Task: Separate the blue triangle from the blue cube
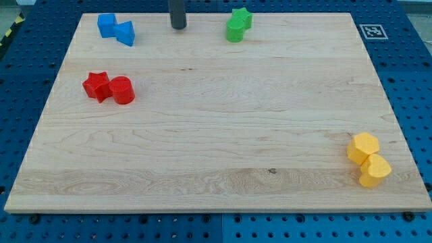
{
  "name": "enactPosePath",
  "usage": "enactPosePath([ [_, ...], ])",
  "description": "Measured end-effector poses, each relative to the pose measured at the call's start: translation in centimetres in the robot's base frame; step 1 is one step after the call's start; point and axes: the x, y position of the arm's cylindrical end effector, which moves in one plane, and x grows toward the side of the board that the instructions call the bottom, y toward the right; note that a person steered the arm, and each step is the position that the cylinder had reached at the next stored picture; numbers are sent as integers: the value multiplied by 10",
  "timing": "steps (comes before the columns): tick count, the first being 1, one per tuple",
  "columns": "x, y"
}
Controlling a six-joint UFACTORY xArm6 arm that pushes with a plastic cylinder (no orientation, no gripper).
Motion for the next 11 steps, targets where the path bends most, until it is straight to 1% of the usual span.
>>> enactPosePath([
  [2,-24,-46],
  [5,-24,-49],
  [7,-24,-92],
  [9,-22,-116],
  [10,-17,-129],
  [11,-6,-129],
])
